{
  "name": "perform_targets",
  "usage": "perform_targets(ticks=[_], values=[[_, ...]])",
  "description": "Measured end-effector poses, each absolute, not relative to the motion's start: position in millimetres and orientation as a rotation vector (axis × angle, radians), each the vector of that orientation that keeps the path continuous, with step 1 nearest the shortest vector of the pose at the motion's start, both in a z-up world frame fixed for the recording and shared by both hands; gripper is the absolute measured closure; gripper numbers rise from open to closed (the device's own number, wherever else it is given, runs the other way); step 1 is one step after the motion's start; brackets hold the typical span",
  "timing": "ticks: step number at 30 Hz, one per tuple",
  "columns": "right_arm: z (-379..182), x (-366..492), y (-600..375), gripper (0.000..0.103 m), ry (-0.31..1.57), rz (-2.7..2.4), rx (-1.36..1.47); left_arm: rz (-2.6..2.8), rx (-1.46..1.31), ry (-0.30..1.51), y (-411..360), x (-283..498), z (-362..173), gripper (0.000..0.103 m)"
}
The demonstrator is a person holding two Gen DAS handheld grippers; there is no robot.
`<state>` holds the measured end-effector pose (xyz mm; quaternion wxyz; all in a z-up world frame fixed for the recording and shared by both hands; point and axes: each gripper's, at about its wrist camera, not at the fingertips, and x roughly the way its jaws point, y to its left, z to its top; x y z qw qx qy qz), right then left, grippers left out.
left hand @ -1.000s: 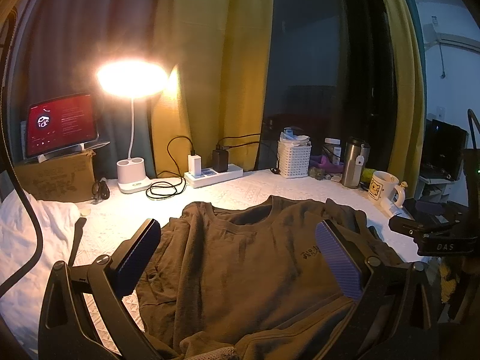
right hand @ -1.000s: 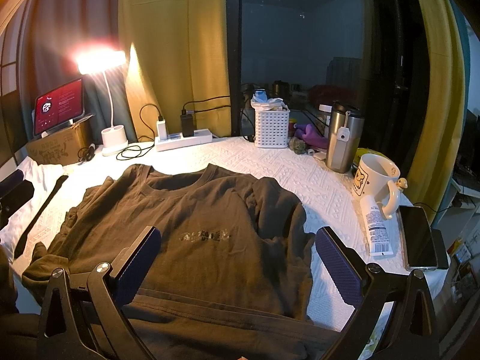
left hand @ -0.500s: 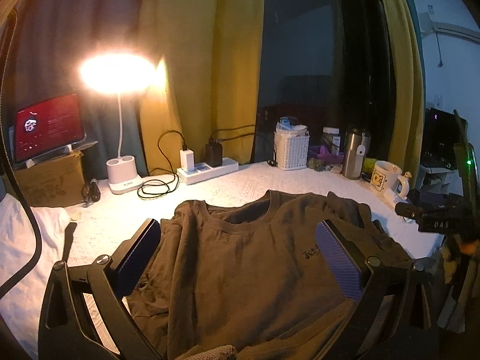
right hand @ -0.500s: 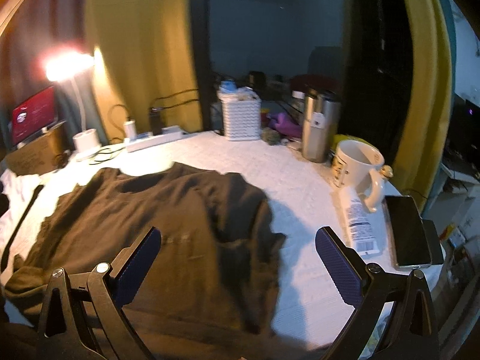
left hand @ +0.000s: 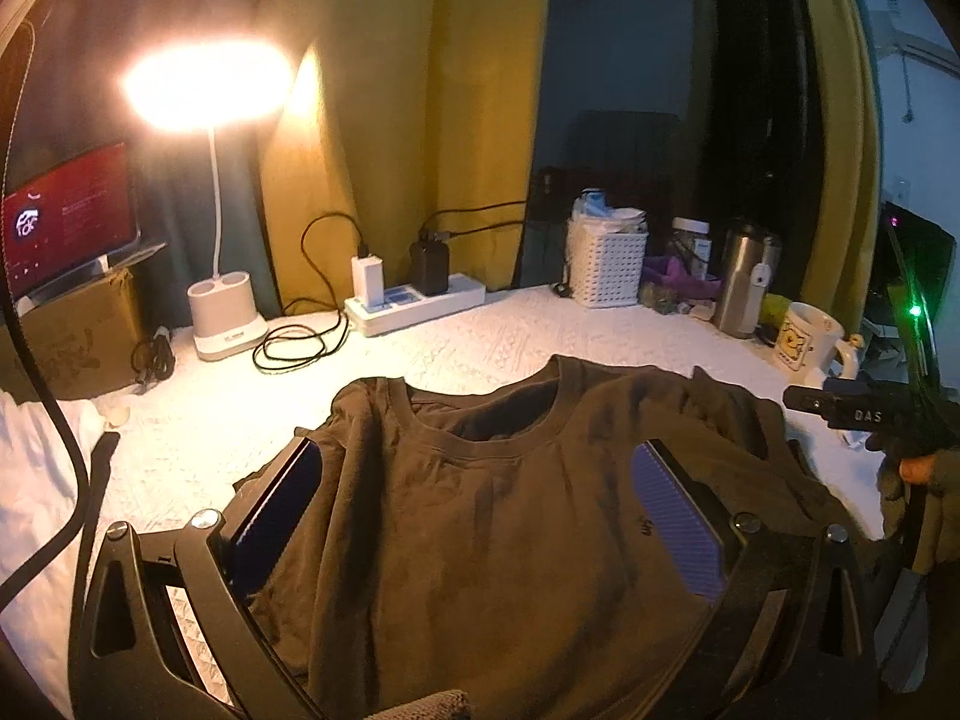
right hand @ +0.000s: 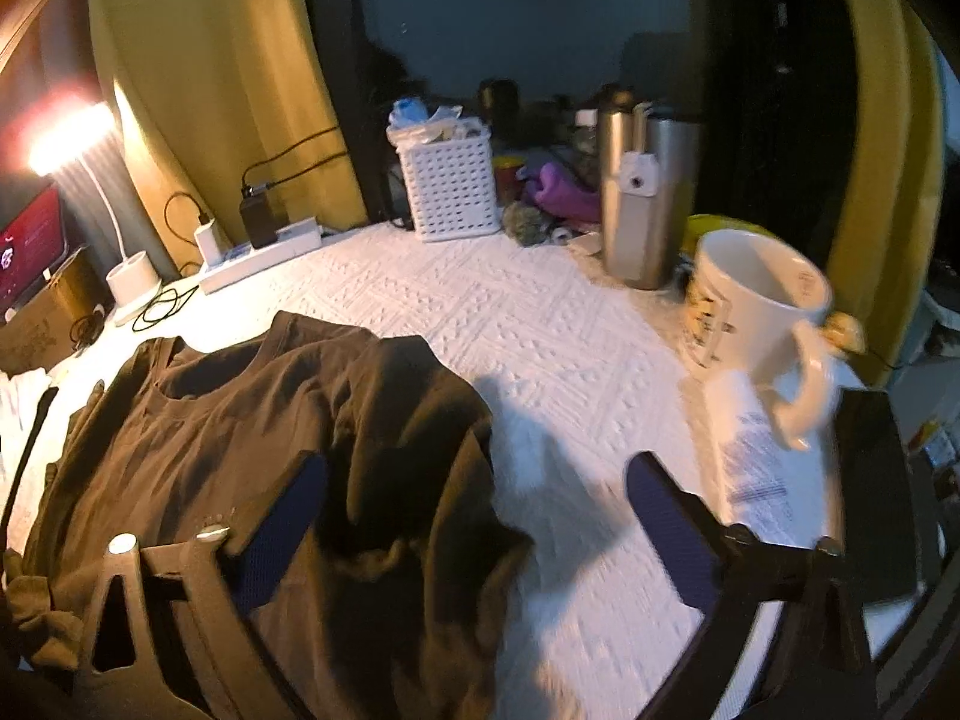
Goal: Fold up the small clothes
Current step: 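Lower the right gripper onto the shirt's sleeve and close on it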
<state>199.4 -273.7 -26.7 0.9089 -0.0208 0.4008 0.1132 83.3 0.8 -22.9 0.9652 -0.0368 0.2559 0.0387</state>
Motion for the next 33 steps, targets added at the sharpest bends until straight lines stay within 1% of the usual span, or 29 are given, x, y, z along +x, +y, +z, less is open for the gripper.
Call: perform_targets(ticks=[5,7,8,11,12,13,14,16,18,21,23,29,33], values=[[-42,241,-261,0.016,0.878,0.319,-0.051,0.108,-0.092,0.544,10,98,-27,0.001],[-52,256,-259,0.021,0.919,0.340,-0.039,0.117,-0.096,0.551,13,102,-27,0.001],[-56,261,-259,0.026,0.937,0.345,-0.035,0.121,-0.097,0.557,13,104,-28,0.001],[-68,269,-259,0.029,0.991,0.367,-0.026,0.130,-0.103,0.572,16,109,-30,0.001],[-71,270,-259,0.037,1.002,0.379,-0.025,0.133,-0.104,0.578,17,111,-31,0.001],[-74,270,-258,0.042,1.011,0.388,-0.024,0.134,-0.106,0.582,18,112,-32,0.001],[-75,269,-259,0.051,1.006,0.390,-0.027,0.134,-0.108,0.586,18,114,-33,0.001],[-74,268,-261,0.059,1.002,0.398,-0.024,0.130,-0.108,0.591,17,116,-33,0.001],[-73,264,-264,0.080,0.987,0.394,-0.027,0.122,-0.102,0.593,15,118,-33,0.001],[-69,259,-270,0.087,0.961,0.379,-0.026,0.111,-0.093,0.592,13,120,-32,0.001],[-64,256,-277,0.090,0.940,0.352,-0.018,0.107,-0.090,0.592,11,121,-31,0.001],[-48,242,-312,0.091,0.893,0.212,0.037,0.103,-0.094,0.590,11,120,-29,0.001],[-32,227,-317,0.091,0.856,0.173,0.030,0.099,-0.105,0.581,14,116,-28,0.001]])
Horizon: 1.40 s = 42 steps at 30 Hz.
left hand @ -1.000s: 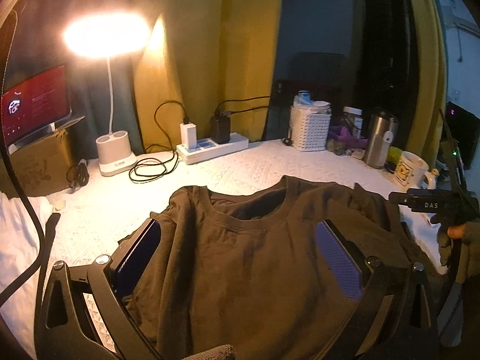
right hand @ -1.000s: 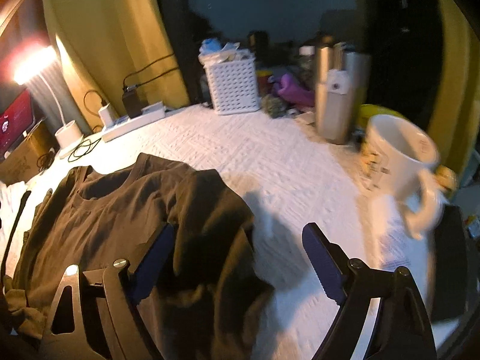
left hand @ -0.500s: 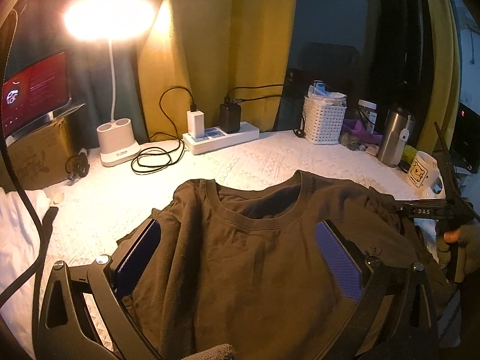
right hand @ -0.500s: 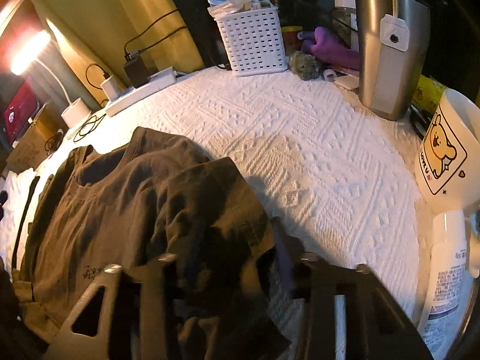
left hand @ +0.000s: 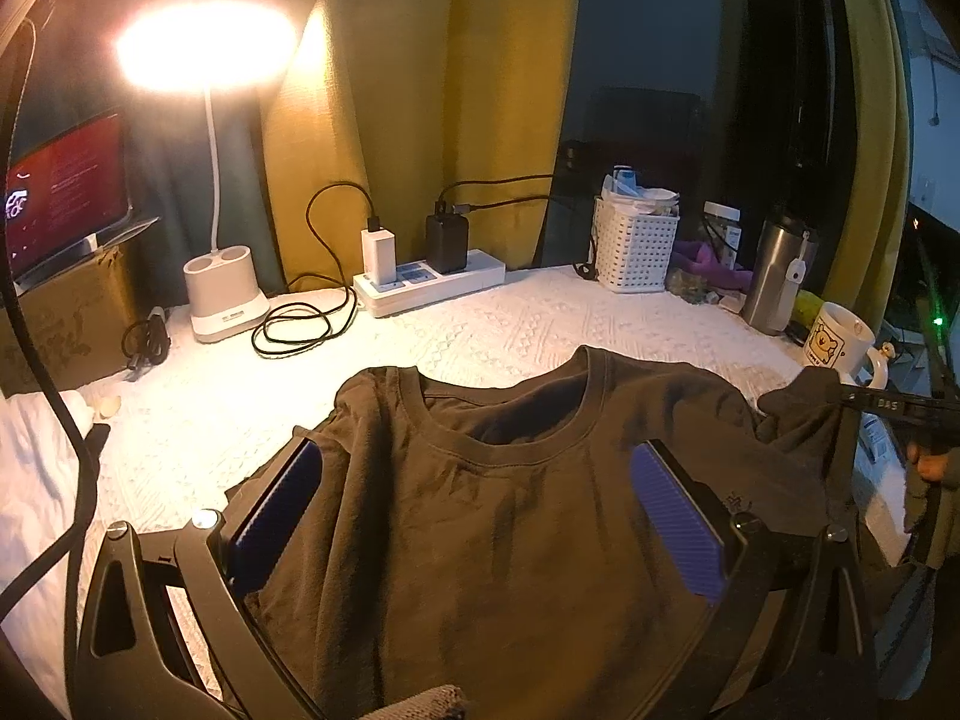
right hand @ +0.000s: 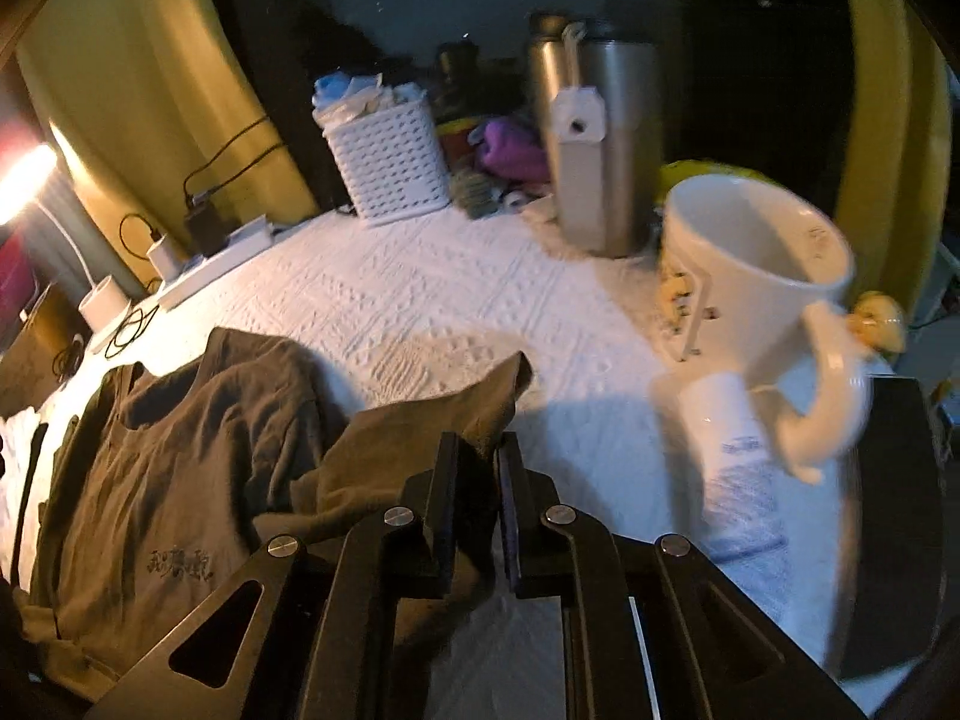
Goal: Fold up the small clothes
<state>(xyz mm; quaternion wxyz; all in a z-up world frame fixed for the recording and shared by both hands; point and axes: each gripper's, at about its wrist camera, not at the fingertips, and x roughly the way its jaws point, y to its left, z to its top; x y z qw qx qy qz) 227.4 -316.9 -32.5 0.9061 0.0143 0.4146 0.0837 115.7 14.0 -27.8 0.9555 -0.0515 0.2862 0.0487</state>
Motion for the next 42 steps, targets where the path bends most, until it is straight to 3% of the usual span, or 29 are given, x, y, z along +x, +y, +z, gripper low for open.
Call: perform_targets(ticks=[11,25,32,34,36,42], values=[[23,187,-246,0.092,0.735,0.251,-0.076,0.093,-0.159,0.527,38,92,-23,0.001],[-68,184,-127,0.091,0.980,0.467,-0.201,0.137,-0.198,0.528,63,75,-31,0.001],[-42,159,-148,0.090,0.925,0.500,-0.183,0.137,-0.182,0.525,59,75,-28,0.001],[-27,158,-167,0.076,0.890,0.460,-0.174,0.130,-0.176,0.527,56,77,-28,0.001],[-16,158,-188,0.005,0.856,0.404,-0.167,0.118,-0.170,0.529,51,79,-28,0.001],[-22,171,-246,0.003,0.874,0.313,-0.084,0.101,-0.151,0.539,40,81,-28,0.001]])
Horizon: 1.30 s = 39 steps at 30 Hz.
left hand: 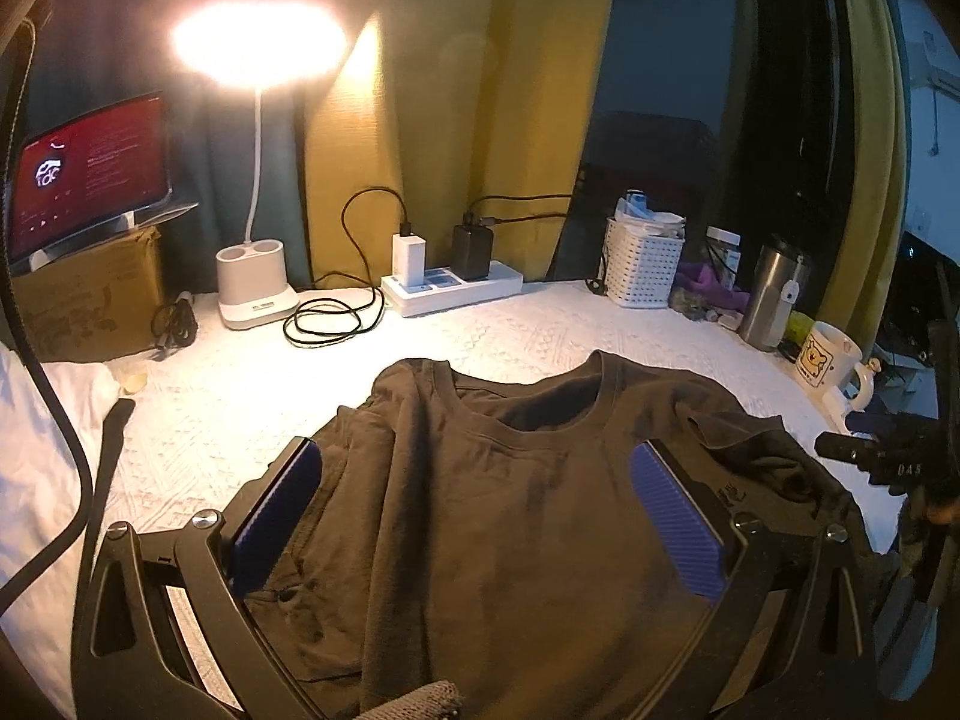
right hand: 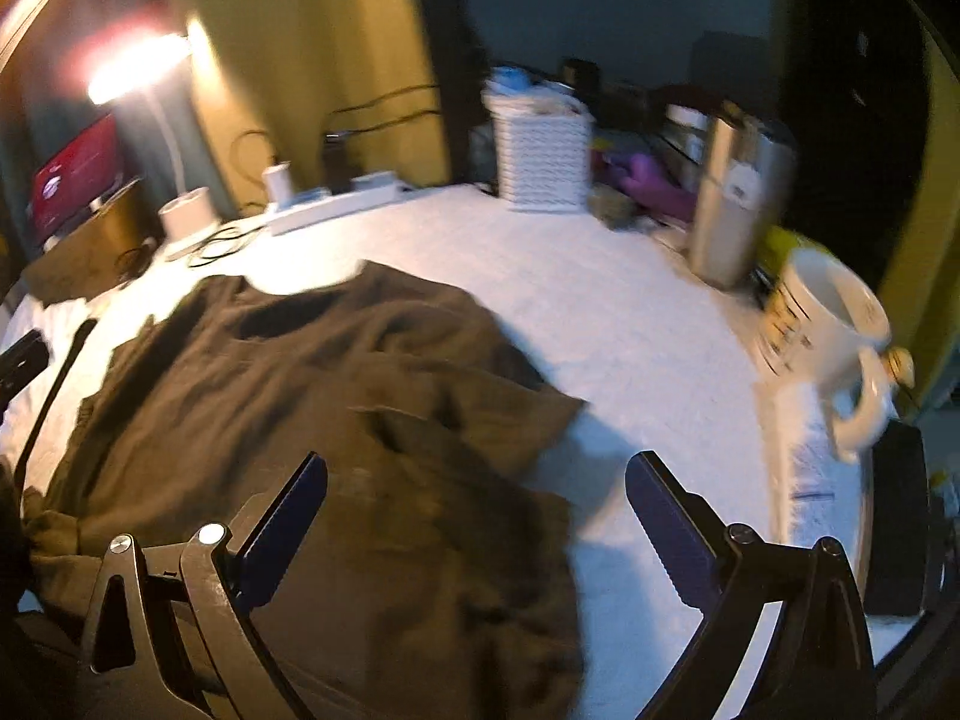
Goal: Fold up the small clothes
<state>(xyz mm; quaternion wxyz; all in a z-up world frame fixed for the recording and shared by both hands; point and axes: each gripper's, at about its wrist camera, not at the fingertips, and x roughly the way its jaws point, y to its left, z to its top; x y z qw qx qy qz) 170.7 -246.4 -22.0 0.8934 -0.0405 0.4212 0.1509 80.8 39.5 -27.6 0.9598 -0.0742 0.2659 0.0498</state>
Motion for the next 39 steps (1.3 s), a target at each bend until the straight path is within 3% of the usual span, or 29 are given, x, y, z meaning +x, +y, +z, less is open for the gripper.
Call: perform_targets(ticks=[4,5,10,12,17,21,34,35,36,37,38,39], values=[[-44,183,-274,0.003,0.948,0.347,0.050,0.111,-0.140,0.541,39,82,-25,0.001],[-50,186,-279,0.007,0.965,0.362,0.085,0.113,-0.139,0.539,39,82,-24,0.001],[-72,192,-287,0.047,1.040,0.427,0.204,0.113,-0.133,0.542,36,82,-25,0.001],[-70,191,-283,0.075,1.036,0.432,0.202,0.110,-0.130,0.544,35,82,-25,0.001],[-50,179,-266,0.088,0.987,0.458,0.120,0.106,-0.130,0.530,34,77,-22,0.001],[-40,163,-243,0.091,0.983,0.494,0.057,0.104,-0.138,0.520,34,71,-21,0.001],[-65,130,-179,0.086,1.078,0.540,-0.187,0.123,-0.142,0.539,43,64,-27,0.001],[-62,130,-180,0.074,1.070,0.545,-0.189,0.125,-0.144,0.539,44,65,-28,0.001],[-57,130,-181,0.041,1.059,0.546,-0.192,0.127,-0.146,0.539,45,65,-28,0.001],[-52,129,-184,0.024,1.046,0.553,-0.181,0.129,-0.146,0.540,46,66,-28,0.001],[-46,129,-188,0.013,1.030,0.566,-0.160,0.132,-0.146,0.542,47,66,-28,0.001],[-37,132,-193,0.013,1.008,0.570,-0.138,0.135,-0.146,0.543,48,67,-29,0.001]])
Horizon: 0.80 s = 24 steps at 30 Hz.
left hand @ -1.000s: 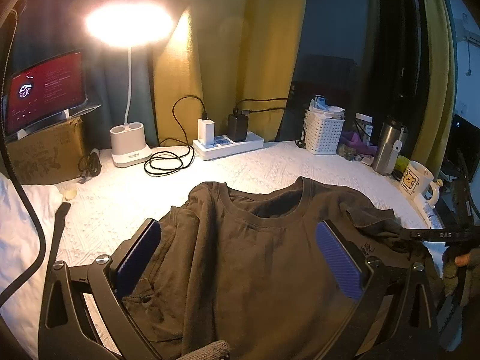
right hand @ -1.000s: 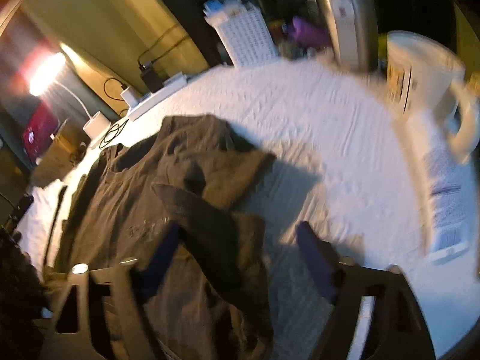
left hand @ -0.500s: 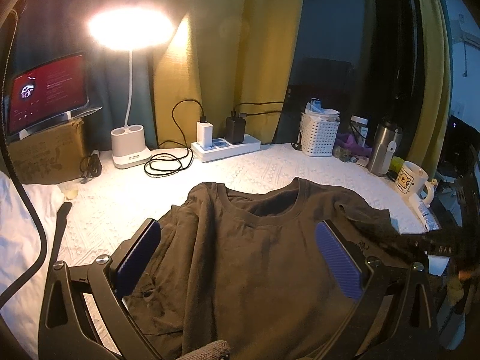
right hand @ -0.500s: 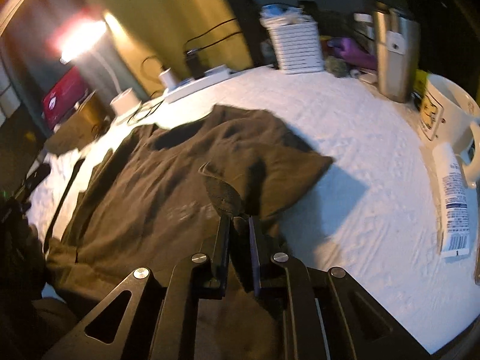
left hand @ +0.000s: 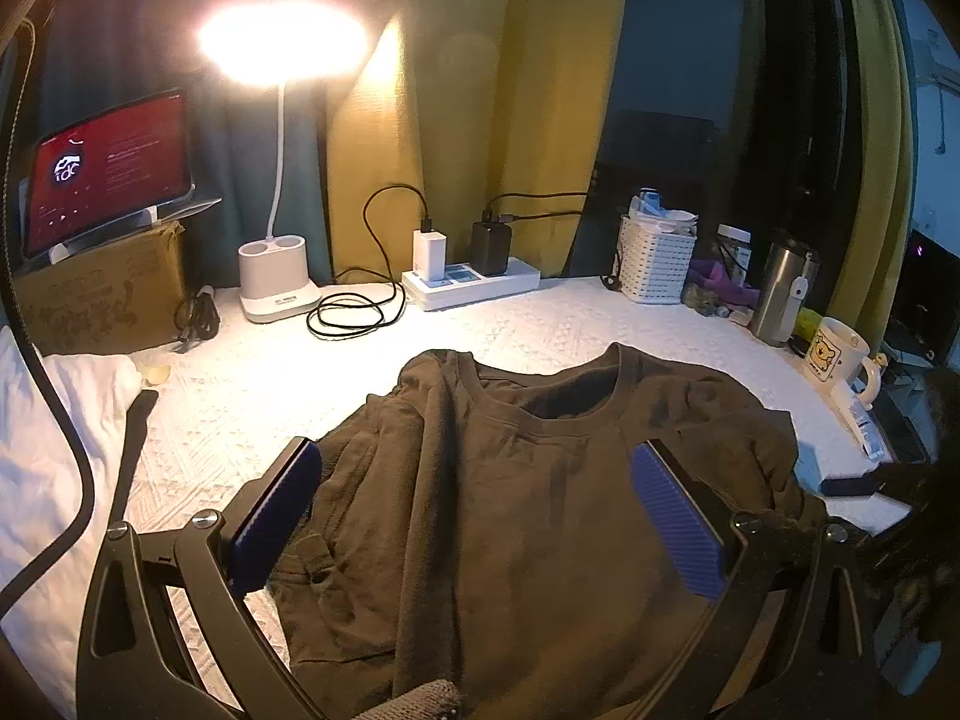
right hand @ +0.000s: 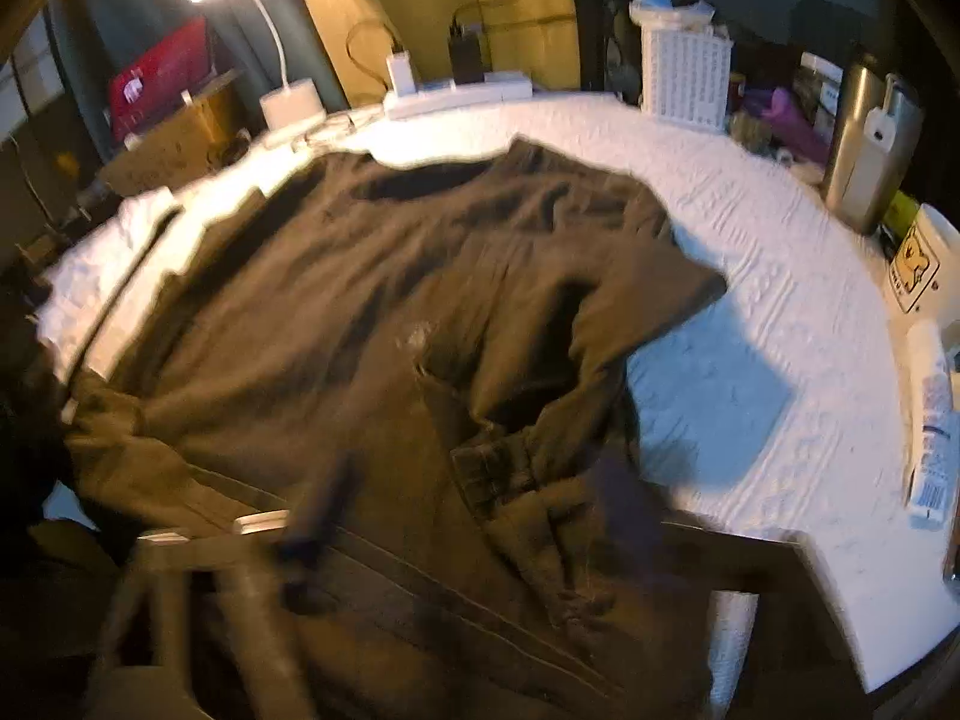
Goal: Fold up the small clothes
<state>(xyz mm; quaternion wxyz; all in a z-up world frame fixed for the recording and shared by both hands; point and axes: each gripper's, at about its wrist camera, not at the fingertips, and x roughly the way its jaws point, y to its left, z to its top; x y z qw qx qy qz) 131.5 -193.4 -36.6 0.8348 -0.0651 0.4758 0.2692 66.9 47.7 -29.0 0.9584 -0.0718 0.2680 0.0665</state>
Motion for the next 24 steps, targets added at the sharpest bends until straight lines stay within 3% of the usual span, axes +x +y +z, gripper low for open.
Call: perform_targets(ticks=[8,10,11,17,19,20,22,23,24], values=[[-29,185,-252,0.014,0.944,0.436,0.031,0.165,-0.149,0.574,57,80,-34,0.001],[-50,206,-262,0.029,1.004,0.419,0.067,0.172,-0.148,0.581,59,84,-35,0.001],[-58,212,-265,0.041,1.031,0.418,0.084,0.178,-0.148,0.584,60,85,-36,0.001],[-75,238,-256,0.044,1.085,0.565,0.219,0.211,-0.159,0.614,66,96,-42,0.001],[-79,245,-248,0.056,1.102,0.604,0.222,0.212,-0.158,0.618,67,98,-43,0.001],[-81,247,-245,0.068,1.113,0.615,0.227,0.212,-0.157,0.621,67,100,-43,0.001],[-84,250,-234,0.078,1.117,0.642,0.216,0.213,-0.156,0.626,67,101,-44,0.001],[-84,251,-228,0.089,1.116,0.639,0.191,0.214,-0.155,0.630,68,102,-44,0.001],[-83,252,-224,0.092,1.103,0.623,0.160,0.215,-0.155,0.633,68,102,-45,0.001]])
